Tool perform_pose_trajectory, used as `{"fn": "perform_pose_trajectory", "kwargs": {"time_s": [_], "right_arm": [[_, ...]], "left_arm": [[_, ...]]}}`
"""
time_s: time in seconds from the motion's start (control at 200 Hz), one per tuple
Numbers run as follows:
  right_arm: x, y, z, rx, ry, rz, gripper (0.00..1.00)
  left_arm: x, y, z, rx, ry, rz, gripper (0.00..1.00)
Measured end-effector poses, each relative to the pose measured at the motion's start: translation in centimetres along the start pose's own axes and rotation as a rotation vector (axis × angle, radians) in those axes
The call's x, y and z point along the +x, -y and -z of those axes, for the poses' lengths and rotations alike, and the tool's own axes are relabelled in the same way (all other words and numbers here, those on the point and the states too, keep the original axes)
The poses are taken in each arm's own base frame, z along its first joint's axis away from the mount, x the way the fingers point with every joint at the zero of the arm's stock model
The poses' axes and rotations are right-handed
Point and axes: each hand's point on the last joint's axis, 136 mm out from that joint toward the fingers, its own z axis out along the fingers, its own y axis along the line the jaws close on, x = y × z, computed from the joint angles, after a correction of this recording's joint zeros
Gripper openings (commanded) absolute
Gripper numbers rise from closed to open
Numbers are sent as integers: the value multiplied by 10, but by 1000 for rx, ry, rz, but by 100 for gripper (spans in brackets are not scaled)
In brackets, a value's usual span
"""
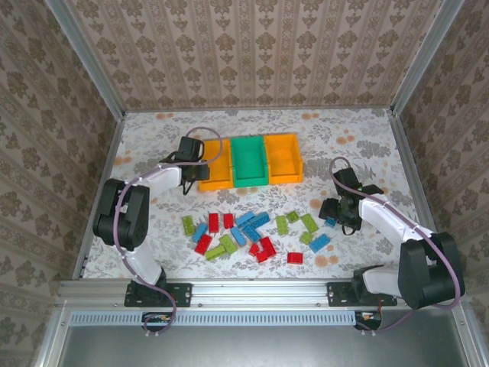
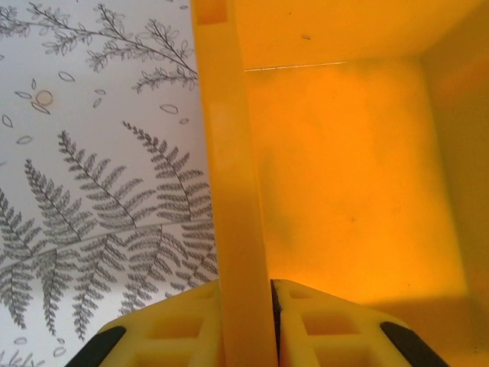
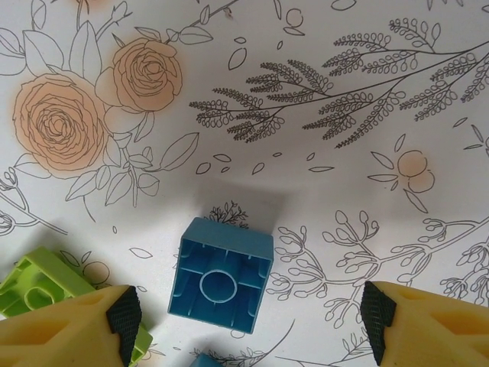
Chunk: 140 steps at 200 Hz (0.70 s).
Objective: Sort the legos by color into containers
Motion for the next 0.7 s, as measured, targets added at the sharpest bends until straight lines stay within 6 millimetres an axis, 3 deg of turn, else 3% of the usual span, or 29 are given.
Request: {"fn": "perform_pose_trajectory", "kwargs": {"time_s": [0.2,0.54,0.7], "right_arm": [[2,-2,-3,-5,-16,-3,76],[5,-5,-12,5,-39,-5,76],[9,-6,-17,18,-62,7,75]], "left_arm": [[14,10,9,10,-10,-31,22],[19,27,15,26,-9,-70,36],[22,33,24,18,9,-94,49]]}}
